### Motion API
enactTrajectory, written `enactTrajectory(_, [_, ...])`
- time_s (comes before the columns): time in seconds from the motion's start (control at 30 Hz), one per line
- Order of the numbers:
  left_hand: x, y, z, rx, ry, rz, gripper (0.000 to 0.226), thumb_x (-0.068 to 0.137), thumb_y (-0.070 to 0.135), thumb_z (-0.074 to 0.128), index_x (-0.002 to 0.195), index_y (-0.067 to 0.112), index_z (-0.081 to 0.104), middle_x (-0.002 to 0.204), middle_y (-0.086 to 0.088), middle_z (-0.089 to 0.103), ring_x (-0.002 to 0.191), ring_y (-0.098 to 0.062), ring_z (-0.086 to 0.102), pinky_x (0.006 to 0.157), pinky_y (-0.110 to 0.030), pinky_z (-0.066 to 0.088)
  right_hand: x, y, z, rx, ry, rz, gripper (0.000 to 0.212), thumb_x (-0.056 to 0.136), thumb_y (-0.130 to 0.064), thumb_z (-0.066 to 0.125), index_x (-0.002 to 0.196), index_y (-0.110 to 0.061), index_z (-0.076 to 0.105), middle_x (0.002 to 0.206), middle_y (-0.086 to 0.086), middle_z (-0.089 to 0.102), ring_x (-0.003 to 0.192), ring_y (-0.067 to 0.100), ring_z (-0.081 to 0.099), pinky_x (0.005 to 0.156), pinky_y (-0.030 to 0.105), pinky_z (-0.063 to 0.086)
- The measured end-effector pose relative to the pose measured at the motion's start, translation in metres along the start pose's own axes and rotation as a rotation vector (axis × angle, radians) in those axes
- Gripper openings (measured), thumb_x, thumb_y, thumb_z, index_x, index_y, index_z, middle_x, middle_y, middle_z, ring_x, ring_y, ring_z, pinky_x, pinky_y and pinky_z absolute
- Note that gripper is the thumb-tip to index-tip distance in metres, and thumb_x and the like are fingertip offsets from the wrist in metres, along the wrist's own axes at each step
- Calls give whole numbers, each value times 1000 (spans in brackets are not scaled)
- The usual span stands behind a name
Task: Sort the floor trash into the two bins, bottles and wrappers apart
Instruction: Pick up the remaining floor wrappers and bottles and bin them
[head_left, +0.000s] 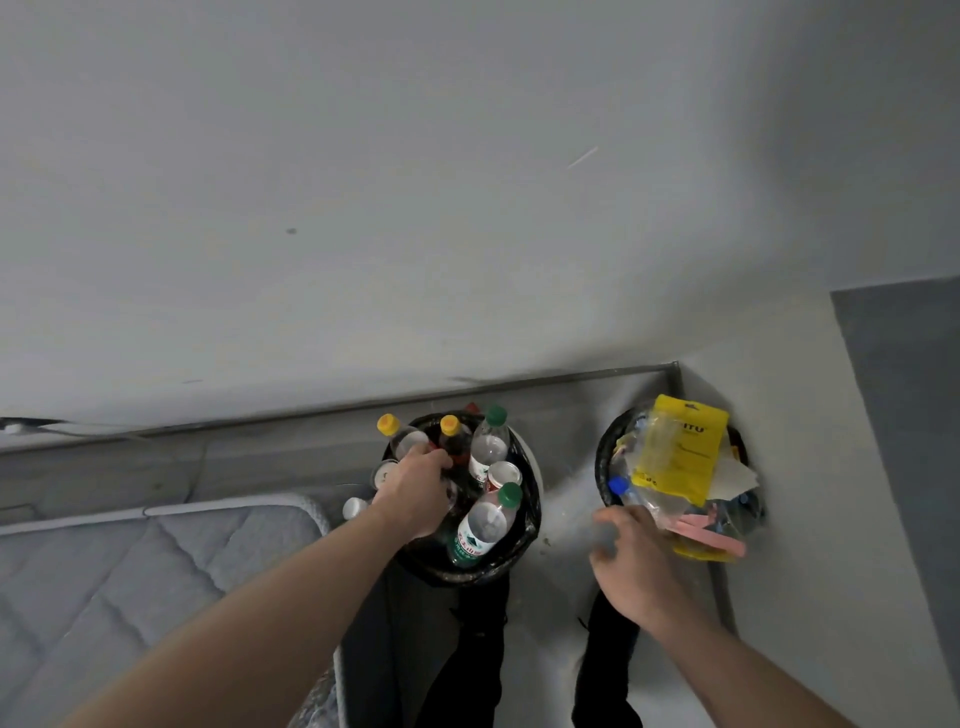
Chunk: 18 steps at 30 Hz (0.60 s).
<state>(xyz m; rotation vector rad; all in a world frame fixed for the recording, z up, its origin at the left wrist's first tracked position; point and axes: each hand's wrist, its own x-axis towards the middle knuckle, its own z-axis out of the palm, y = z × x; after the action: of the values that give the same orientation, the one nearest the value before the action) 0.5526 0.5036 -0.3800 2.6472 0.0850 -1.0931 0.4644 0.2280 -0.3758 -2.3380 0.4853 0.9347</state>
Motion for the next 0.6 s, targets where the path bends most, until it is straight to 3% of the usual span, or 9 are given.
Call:
enactTrajectory(0.2, [7, -14, -18, -91, 183, 40, 30, 89, 15, 49, 109, 28, 67, 124, 5, 53, 93, -32, 63, 81, -42, 53, 37, -14, 26, 75, -75, 78, 43, 93, -24, 63, 135, -22, 53, 138, 0, 54, 121, 20, 56, 97, 29, 43])
enactTrajectory(0.37, [19, -39, -25, -123, 290, 44, 23, 87, 18, 53, 101, 31, 66, 116, 13, 54, 87, -23, 63, 78, -39, 54, 80, -28, 63, 189, -213, 160, 55, 98, -25, 51, 151, -16, 37, 148, 8, 51, 134, 26, 50, 106, 31, 39])
enactTrajectory(0.5, [31, -46, -20, -129, 327, 110, 21, 87, 19, 54, 99, 33, 64, 113, 15, 54, 87, -17, 62, 77, -34, 52, 106, -34, 88, 233, -231, 199, 44, 98, -17, 48, 142, -14, 45, 134, 11, 61, 123, 31, 57, 97, 30, 44])
enactTrajectory(0.6, [42, -40, -15, -155, 349, 136, 20, 88, 17, 54, 96, 33, 64, 110, 18, 52, 83, -11, 60, 72, -29, 48, 121, -25, 104, 252, -196, 249, 50, 94, -16, 52, 143, -13, 42, 132, 13, 61, 120, 32, 59, 99, 34, 48])
